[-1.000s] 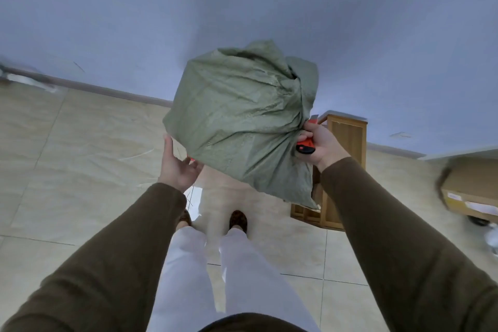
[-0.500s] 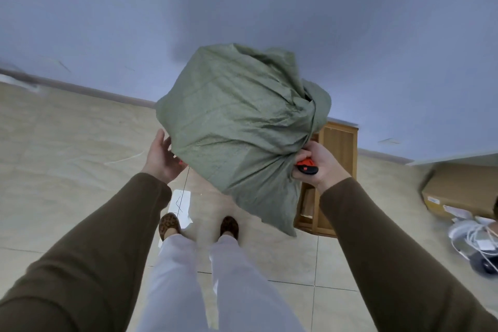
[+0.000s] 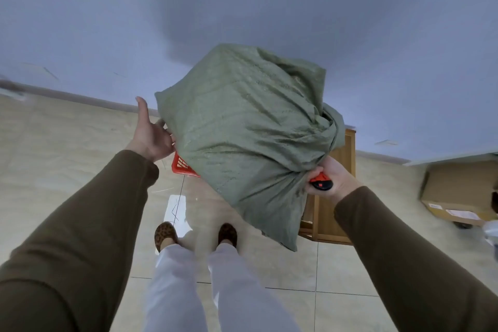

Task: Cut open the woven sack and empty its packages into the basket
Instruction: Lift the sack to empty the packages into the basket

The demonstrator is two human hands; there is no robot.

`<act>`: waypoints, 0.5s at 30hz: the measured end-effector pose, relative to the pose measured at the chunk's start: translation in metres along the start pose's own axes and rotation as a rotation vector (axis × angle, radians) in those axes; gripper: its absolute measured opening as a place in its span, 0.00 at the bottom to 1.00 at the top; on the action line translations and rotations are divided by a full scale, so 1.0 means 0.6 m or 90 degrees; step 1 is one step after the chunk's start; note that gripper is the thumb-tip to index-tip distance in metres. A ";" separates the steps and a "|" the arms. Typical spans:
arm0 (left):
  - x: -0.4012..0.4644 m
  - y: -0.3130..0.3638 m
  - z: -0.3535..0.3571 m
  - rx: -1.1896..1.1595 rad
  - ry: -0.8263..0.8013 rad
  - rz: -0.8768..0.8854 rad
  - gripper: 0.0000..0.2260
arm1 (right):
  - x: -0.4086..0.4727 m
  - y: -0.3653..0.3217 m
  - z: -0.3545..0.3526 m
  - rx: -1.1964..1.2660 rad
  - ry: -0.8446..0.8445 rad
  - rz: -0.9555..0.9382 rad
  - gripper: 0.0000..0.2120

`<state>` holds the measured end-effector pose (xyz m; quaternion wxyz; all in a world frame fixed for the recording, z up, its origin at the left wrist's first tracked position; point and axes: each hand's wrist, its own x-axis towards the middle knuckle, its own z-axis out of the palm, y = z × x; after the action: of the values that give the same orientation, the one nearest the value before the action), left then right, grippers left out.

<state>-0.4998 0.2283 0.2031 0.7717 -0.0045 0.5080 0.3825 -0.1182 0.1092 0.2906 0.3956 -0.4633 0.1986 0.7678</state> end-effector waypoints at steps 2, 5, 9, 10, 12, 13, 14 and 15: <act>0.005 0.009 0.018 0.020 0.000 -0.005 0.45 | -0.010 0.005 -0.014 -0.026 -0.009 -0.001 0.14; 0.008 0.010 0.031 -0.009 -0.023 0.078 0.33 | -0.023 0.012 -0.030 -0.050 -0.056 0.021 0.16; -0.006 0.006 0.029 0.030 0.026 0.175 0.19 | -0.005 0.015 -0.030 0.042 0.025 -0.008 0.12; -0.003 0.003 0.024 0.066 0.064 0.183 0.16 | 0.006 0.014 -0.026 0.091 0.064 -0.020 0.11; -0.005 -0.003 0.018 0.084 0.126 0.190 0.11 | 0.029 0.012 -0.011 0.174 0.107 -0.023 0.12; -0.008 -0.004 0.014 0.074 0.155 0.187 0.08 | 0.042 0.011 -0.003 0.190 0.128 -0.027 0.13; -0.010 -0.003 0.011 0.060 0.187 0.189 0.07 | 0.056 0.011 0.005 0.190 0.154 -0.041 0.13; -0.011 0.003 0.008 0.044 0.220 0.193 0.07 | 0.071 0.010 0.012 0.177 0.182 -0.062 0.12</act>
<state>-0.4985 0.2277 0.2115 0.6068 0.0329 0.6399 0.4704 -0.1382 0.1288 0.2566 0.4599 -0.5176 0.3345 0.6392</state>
